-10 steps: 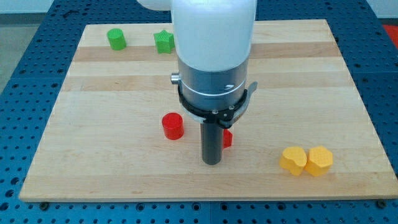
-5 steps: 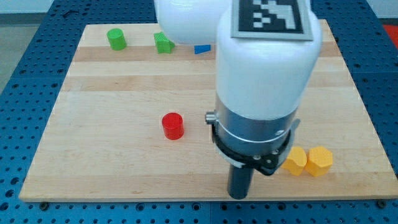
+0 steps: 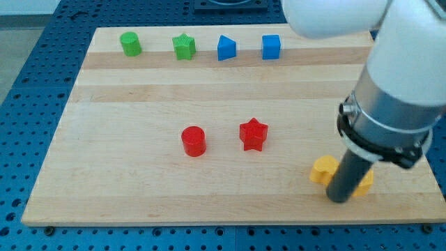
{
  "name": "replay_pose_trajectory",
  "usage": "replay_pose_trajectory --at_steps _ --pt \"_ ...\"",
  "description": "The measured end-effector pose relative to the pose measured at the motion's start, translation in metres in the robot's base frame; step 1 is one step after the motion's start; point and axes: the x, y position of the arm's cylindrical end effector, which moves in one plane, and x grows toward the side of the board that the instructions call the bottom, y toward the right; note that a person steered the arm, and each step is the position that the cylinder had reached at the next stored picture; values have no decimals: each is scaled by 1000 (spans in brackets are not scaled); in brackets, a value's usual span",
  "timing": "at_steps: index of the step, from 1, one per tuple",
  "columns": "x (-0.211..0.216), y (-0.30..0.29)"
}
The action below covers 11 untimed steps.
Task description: Push the yellow heart towards up
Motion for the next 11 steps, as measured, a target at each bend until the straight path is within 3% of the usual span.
replay_pose_trajectory --at_steps 2,4,8,11 --pt "-32 5" --pt "-8 -15" --pt "-28 6" --pt "-13 -47"
